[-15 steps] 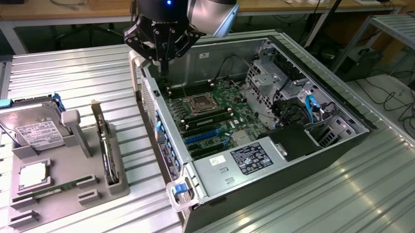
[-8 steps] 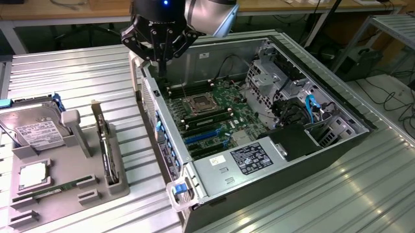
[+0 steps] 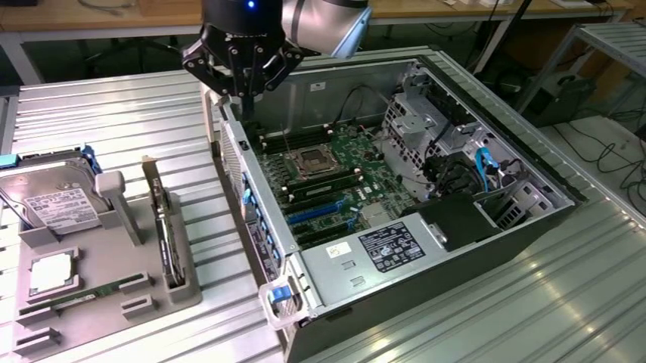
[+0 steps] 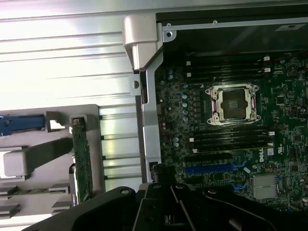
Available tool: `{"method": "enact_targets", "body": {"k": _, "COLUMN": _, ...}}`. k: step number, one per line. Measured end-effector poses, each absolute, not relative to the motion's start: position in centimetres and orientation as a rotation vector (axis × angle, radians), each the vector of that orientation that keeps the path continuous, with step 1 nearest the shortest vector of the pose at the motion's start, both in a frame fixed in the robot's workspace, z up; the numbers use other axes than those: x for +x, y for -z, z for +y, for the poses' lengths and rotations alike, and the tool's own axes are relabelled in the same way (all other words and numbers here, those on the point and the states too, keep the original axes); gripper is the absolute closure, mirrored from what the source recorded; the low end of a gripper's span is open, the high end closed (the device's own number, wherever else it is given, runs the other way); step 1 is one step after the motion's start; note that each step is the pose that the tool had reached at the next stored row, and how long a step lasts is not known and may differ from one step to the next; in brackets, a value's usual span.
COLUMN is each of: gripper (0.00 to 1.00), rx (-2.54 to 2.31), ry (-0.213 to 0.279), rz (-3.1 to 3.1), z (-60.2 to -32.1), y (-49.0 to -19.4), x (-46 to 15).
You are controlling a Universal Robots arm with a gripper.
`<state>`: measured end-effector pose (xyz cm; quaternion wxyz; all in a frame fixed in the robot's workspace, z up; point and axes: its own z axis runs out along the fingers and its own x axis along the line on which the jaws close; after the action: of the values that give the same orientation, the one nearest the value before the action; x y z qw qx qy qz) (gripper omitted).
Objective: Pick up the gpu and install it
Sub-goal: 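Reach for the gpu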
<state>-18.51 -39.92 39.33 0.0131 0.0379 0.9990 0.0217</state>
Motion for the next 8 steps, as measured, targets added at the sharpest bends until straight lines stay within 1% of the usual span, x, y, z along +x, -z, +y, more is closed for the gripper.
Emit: {"method": "enact_targets", "body": {"k": 8, "gripper": 0.89, "rx": 0.118, "ry": -0.068, "rz": 3.112, "z": -39.93, "y": -39.33, "x": -19.02}}
